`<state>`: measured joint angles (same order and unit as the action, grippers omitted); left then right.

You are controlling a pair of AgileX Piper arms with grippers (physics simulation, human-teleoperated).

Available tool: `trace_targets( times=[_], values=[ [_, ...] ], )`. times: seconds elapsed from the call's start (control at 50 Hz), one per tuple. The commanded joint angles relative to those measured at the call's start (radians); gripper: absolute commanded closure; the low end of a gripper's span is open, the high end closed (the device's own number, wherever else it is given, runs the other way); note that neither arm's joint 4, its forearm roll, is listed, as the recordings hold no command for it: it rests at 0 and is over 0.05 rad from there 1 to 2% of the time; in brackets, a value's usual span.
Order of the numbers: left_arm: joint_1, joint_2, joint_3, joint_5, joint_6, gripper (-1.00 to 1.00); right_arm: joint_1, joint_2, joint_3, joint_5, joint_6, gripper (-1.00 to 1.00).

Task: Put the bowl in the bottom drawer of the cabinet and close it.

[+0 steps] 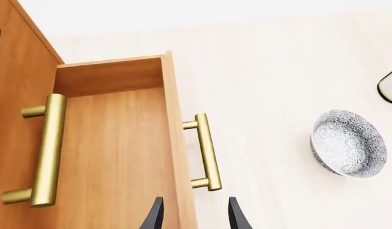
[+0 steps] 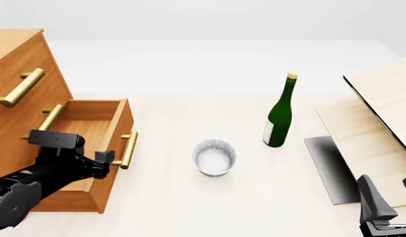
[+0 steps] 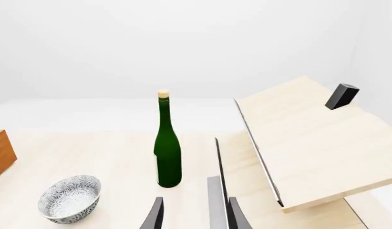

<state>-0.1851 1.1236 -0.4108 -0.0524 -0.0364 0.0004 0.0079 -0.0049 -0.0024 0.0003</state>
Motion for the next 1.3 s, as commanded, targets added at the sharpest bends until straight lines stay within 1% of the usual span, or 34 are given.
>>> trace_targets(
  times=[0.02, 0.12, 0.16, 0.22, 0.26, 0.56, 1.2, 1.3],
  values=[
    [-0.02, 0.067, -0.007, -0.013, -0.021, -1.0, 0.0, -0.001, 0.001, 0.0, 0.0, -1.0],
    [-0.021, 0.09, -0.004, -0.024, -0.028, -1.0, 0.0, -0.001, 0.001, 0.0, 0.0, -1.0],
    [-0.025, 0.111, -0.01, -0.022, -0.041, -1.0, 0.0, -0.001, 0.001, 0.0, 0.0, -1.0],
    [-0.017, 0.108, -0.009, -0.027, -0.032, -1.0, 0.0, -0.001, 0.001, 0.0, 0.0, -1.0],
    [-0.021, 0.122, -0.01, -0.027, -0.043, -1.0, 0.0, -0.001, 0.001, 0.0, 0.0, -1.0],
    [-0.006, 0.154, -0.001, -0.048, -0.043, -1.0, 0.0, -0.001, 0.001, 0.0, 0.0, -1.0],
    [-0.011, 0.22, 0.012, -0.079, -0.063, -1.0, 0.0, -0.001, 0.001, 0.0, 0.0, -1.0],
    [-0.033, 0.215, 0.019, -0.075, -0.071, -1.0, 0.0, -0.001, 0.001, 0.0, 0.0, -1.0]
  ],
)
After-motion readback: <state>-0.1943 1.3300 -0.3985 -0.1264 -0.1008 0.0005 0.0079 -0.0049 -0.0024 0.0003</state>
